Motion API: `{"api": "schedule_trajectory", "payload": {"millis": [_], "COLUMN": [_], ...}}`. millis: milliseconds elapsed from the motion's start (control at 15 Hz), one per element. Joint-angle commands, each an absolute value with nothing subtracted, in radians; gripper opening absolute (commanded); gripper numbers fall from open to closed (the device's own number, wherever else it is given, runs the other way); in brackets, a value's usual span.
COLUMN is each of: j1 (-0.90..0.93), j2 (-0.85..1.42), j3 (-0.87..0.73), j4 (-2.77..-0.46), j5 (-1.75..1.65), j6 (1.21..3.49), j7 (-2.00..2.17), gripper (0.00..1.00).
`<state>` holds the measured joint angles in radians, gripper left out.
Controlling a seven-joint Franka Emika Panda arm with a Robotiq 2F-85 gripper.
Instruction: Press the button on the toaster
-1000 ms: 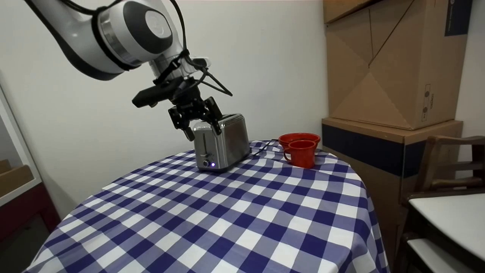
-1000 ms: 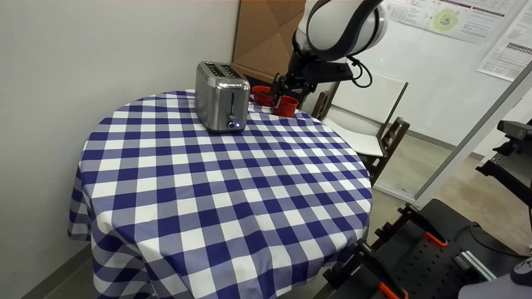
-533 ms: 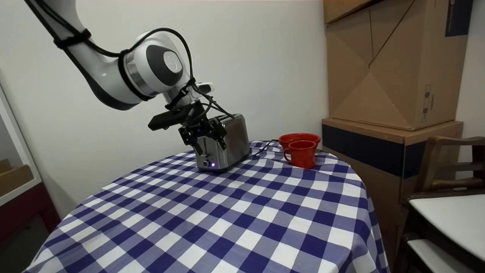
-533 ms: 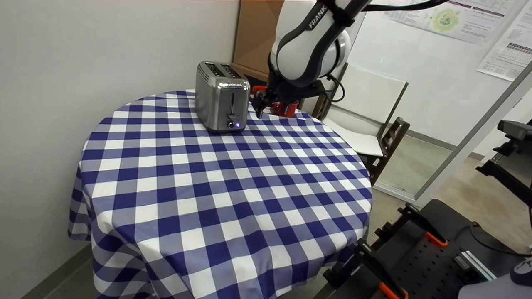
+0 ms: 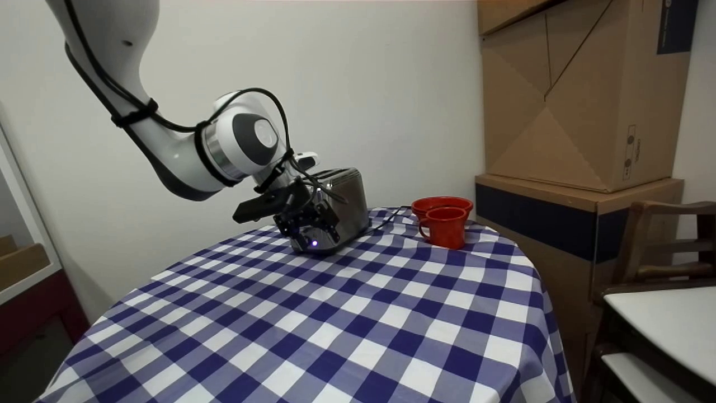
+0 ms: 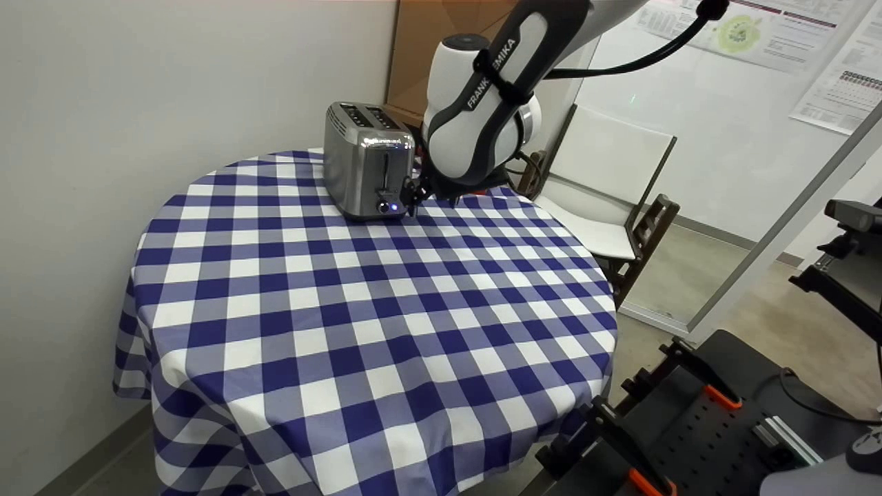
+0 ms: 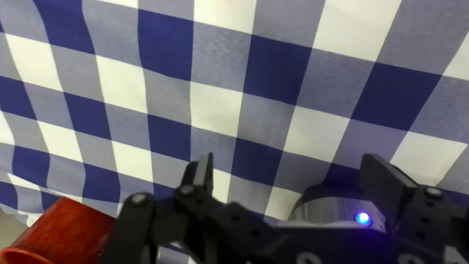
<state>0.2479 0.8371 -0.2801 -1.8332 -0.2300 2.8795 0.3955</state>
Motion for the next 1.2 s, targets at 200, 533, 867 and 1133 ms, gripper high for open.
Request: {"api": "schedule_trajectory", "payload": {"millis": [200, 533, 867, 1133], "j1": [0.277, 0.294, 0.316, 0.334], "j2": [0.955, 0.998, 1.016, 1.023], "j3": [-0.308, -0.336, -0.352, -0.363], "j4": [-1.712, -1.666, -1.655, -1.657], "j5": [-0.159, -0.120, -0.069, -0.037], "j6": [2.901, 2.940, 2.978, 3.000], "j7": [0.405, 0.427, 0.446, 0.455], "gripper": [1.00, 1.00, 1.00, 1.00]}}
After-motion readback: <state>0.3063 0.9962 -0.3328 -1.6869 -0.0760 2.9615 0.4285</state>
